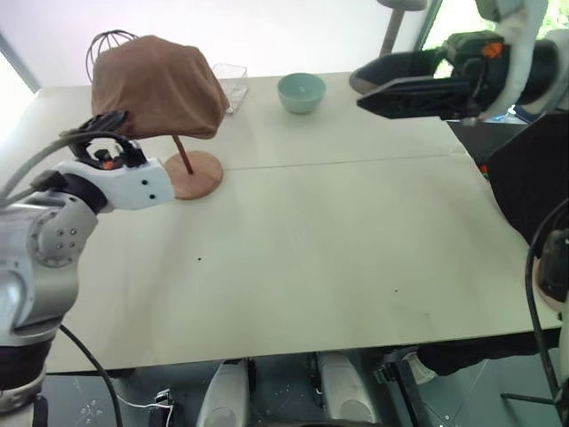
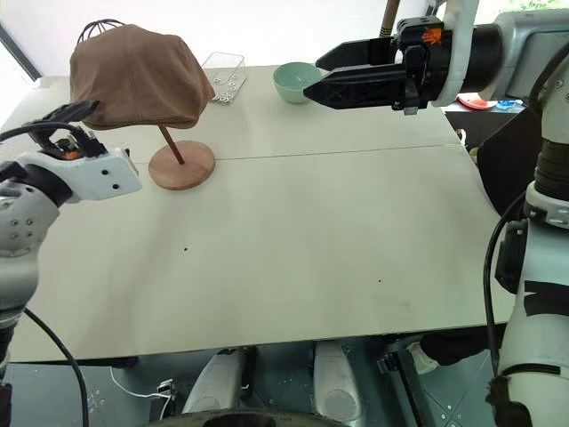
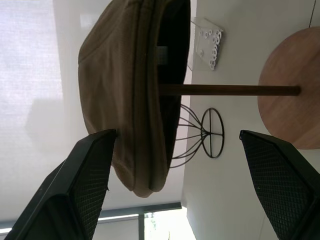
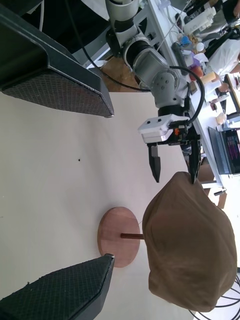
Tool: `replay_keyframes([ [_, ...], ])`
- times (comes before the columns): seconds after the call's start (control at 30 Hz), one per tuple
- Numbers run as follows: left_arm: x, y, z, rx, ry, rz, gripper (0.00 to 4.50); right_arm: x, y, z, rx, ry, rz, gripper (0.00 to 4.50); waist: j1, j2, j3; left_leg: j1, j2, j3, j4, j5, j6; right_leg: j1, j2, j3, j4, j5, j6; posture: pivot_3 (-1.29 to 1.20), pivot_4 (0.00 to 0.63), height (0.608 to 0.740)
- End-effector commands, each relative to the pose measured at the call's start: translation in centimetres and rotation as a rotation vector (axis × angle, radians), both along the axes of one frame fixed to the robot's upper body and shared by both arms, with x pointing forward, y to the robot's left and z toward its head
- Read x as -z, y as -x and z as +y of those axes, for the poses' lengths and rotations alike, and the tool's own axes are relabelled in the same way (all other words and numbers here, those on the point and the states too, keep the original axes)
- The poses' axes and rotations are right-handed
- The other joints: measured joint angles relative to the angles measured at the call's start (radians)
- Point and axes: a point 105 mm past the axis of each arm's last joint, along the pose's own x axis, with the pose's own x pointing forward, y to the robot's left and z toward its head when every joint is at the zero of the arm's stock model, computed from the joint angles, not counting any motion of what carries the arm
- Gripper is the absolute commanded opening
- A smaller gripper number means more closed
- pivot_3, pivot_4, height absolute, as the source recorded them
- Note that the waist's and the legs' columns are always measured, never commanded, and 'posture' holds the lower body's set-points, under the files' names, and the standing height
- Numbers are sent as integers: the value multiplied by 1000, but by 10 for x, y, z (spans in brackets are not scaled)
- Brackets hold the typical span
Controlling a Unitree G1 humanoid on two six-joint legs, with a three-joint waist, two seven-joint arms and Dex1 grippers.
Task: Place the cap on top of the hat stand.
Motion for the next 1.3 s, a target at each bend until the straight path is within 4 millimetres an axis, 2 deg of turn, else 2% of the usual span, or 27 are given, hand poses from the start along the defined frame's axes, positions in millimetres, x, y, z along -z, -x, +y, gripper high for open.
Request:
replay_keyframes([
  [0.03,-13,-5,-6,2,-14,-80,4141,-15,10,0,-16,-22,-71,4500,1,0,0,0,0,0,0,0,0,0,0,0,0,0,0,0,150,740],
  [0.23,-15,-15,-14,8,24,-108,4141,-13,12,0,-13,-23,-69,4500,1,0,0,0,0,0,0,0,0,0,0,0,0,0,0,0,150,740],
  [0.27,-15,-17,-14,9,30,-113,3900,-13,13,-1,-13,-24,-69,4500,1,0,0,0,0,0,0,0,0,0,0,0,0,0,0,0,150,740],
  [0.33,-18,-19,-13,12,43,-126,3293,-14,13,-1,-12,-24,-70,4500,-1,0,0,0,0,0,0,0,0,0,0,0,0,0,0,0,150,740],
  [0.37,-20,-20,-13,12,44,-134,2844,-14,13,-1,-11,-24,-71,4500,0,0,0,0,0,0,0,0,0,0,0,0,0,0,0,0,150,740],
  [0.53,-26,-20,-10,15,43,-158,277,-16,13,-1,-4,-28,-80,4500,0,0,0,0,0,0,0,0,0,0,0,0,0,0,0,0,150,740],
  [0.57,-27,-20,-9,15,44,-161,112,-16,13,-2,-3,-28,-82,4500,1,0,0,0,0,0,0,0,0,0,0,0,0,0,0,0,150,740],
  [0.83,-49,-6,-1,129,87,-261,112,-22,6,-6,37,-29,-114,4500,1,0,0,0,0,0,0,0,0,0,-1,0,0,0,0,0,150,740],
  [1.03,-65,8,20,222,72,-324,112,-22,3,-6,48,-21,-133,4500,-2,0,0,0,0,0,0,0,0,0,-1,0,0,0,0,0,150,740],
  [1.17,-63,16,32,291,61,-340,112,-25,3,-6,48,-24,-141,4500,-1,0,0,0,0,0,0,0,0,0,-1,0,0,0,0,0,150,740],
  [1.3,-46,20,44,334,49,-316,112,-26,3,-5,45,-19,-148,4500,-1,0,0,0,0,0,0,0,0,0,-1,0,0,0,0,0,150,740],
])
